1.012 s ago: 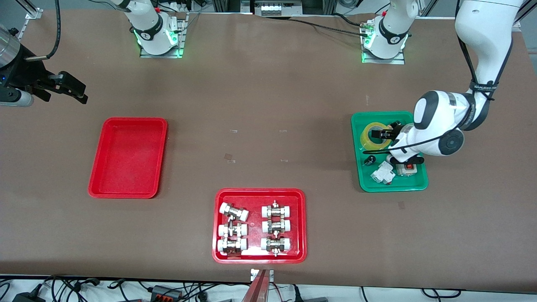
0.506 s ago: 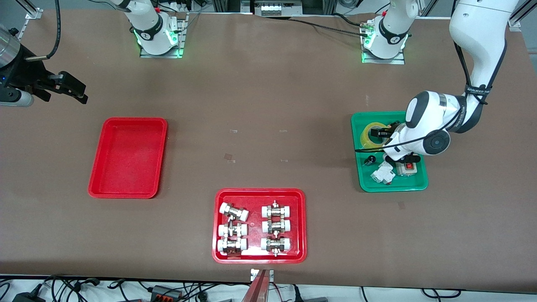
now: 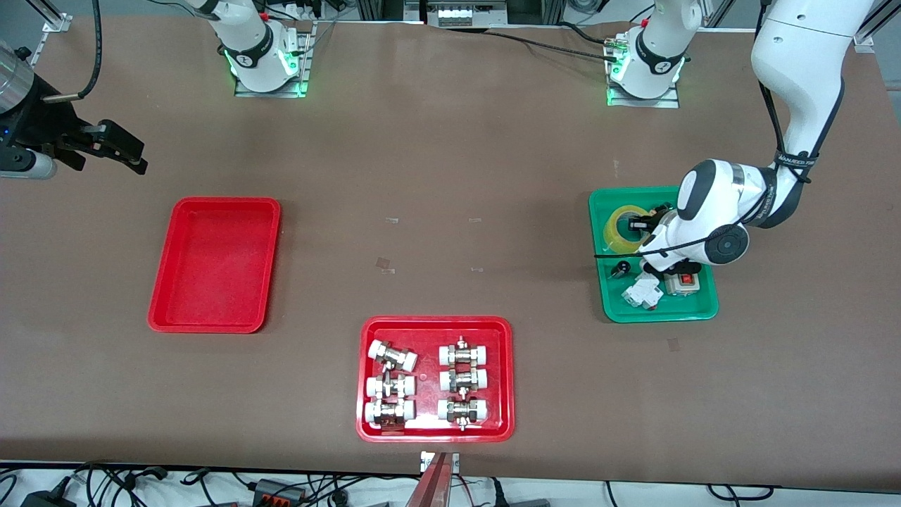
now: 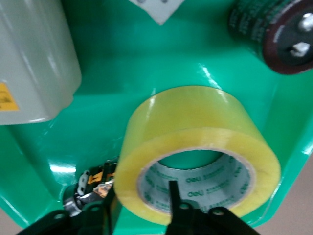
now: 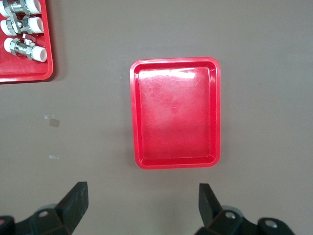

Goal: Left arm passes tape to right arm into tray
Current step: 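Close the left gripper on the tape roll's rim and lift it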

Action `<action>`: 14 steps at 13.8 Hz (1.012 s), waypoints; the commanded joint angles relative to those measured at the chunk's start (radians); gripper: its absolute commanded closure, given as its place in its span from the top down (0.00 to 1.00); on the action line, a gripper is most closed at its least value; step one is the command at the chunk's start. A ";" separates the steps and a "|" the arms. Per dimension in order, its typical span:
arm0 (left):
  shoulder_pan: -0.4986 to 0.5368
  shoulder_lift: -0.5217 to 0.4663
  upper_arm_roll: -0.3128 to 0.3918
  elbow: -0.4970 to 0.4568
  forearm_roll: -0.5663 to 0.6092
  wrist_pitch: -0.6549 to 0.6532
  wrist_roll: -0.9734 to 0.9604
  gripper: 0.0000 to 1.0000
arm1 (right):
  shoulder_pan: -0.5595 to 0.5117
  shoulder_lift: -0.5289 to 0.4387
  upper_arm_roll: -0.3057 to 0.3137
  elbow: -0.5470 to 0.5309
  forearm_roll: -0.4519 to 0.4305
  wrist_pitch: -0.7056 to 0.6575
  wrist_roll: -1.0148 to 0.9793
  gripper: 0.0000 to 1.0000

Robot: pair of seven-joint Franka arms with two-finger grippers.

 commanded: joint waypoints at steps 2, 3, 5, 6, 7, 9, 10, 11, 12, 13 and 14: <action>-0.001 -0.013 -0.005 0.012 0.014 -0.024 -0.007 0.01 | 0.002 -0.006 0.000 -0.006 0.008 -0.001 -0.017 1.00; -0.001 -0.016 -0.005 0.036 0.014 -0.051 -0.005 0.01 | 0.002 -0.006 0.000 -0.006 0.008 -0.001 -0.017 1.00; -0.001 -0.022 -0.008 0.114 0.014 -0.164 -0.003 0.01 | 0.002 -0.006 0.000 -0.006 0.008 -0.001 -0.017 1.00; -0.001 -0.037 -0.011 0.145 0.014 -0.201 0.000 0.01 | 0.002 -0.007 0.000 -0.006 0.008 -0.001 -0.017 1.00; -0.009 -0.059 -0.013 0.172 0.014 -0.237 0.000 0.01 | 0.002 -0.007 0.000 -0.006 0.008 -0.001 -0.017 1.00; -0.012 -0.094 -0.071 0.247 0.012 -0.316 0.003 0.01 | 0.002 -0.007 0.000 -0.004 0.008 -0.004 -0.015 1.00; -0.012 -0.099 -0.106 0.307 0.011 -0.361 -0.009 0.01 | 0.002 -0.006 0.000 -0.001 0.011 -0.006 -0.005 1.00; -0.020 -0.094 -0.134 0.391 0.011 -0.419 -0.003 0.01 | 0.001 -0.004 0.000 0.005 0.008 -0.007 -0.009 1.00; -0.023 -0.088 -0.161 0.465 0.005 -0.459 -0.006 0.01 | -0.001 -0.006 0.000 0.005 0.008 -0.009 -0.011 1.00; -0.030 -0.068 -0.195 0.526 -0.002 -0.466 -0.011 0.01 | -0.001 -0.006 0.000 0.005 0.008 -0.010 -0.009 1.00; -0.044 -0.047 -0.212 0.573 -0.008 -0.463 -0.014 0.01 | -0.001 -0.006 0.000 0.005 0.009 -0.012 -0.011 1.00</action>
